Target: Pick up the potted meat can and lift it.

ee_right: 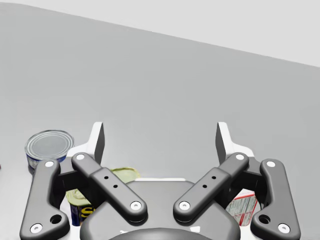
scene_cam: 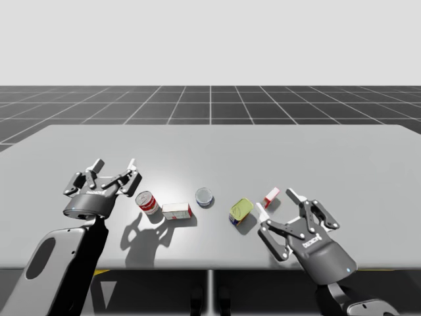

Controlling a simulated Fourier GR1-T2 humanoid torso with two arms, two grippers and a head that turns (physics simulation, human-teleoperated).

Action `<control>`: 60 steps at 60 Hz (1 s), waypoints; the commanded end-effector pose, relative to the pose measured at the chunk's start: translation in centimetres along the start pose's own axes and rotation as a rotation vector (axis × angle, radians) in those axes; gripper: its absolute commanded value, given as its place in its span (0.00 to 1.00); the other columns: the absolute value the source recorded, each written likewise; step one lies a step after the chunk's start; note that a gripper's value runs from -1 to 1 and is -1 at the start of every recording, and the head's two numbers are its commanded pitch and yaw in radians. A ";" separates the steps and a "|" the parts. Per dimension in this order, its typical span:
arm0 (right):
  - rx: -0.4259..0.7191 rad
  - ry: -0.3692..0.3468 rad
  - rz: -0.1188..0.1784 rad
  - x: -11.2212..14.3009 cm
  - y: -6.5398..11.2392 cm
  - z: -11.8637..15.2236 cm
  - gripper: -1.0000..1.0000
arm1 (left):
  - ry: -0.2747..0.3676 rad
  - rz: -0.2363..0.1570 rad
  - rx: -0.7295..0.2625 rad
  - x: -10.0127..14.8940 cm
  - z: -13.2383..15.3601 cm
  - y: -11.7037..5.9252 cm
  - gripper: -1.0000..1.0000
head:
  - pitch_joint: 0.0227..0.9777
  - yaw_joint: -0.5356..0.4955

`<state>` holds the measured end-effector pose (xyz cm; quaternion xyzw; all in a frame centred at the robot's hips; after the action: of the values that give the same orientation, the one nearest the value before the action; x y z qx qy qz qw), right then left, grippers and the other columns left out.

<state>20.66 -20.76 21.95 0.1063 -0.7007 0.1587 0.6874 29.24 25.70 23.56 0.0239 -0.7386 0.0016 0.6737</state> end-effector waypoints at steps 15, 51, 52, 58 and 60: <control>0.125 0.059 -0.051 -4.9 3.6 1.9 0.00 | 0.007 -0.005 -0.007 -0.2 -0.1 -0.1 0.00 | 0.91 0.35; 0.062 0.162 -0.003 -10.2 3.7 -3.1 0.00 | 0.012 -0.010 -0.012 -0.3 0.0 -0.2 0.00 | 0.91 0.35; 0.062 0.164 -0.003 -10.2 3.7 -3.1 0.00 | 0.012 -0.010 -0.013 -0.3 0.0 -0.2 0.00 | 0.91 0.35; 0.064 0.176 -0.004 -10.5 3.6 -3.8 0.00 | 0.011 -0.006 -0.014 -0.2 0.0 -0.2 0.00 | 0.91 0.35; 0.062 0.179 -0.004 -10.6 3.6 -4.2 0.00 | 0.011 -0.005 -0.014 -0.2 0.0 -0.2 0.00 | 0.91 0.35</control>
<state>22.32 -16.70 11.99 0.1233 -0.6384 0.1881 0.7362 29.28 25.54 23.28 0.0229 -0.7346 -0.0055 0.6781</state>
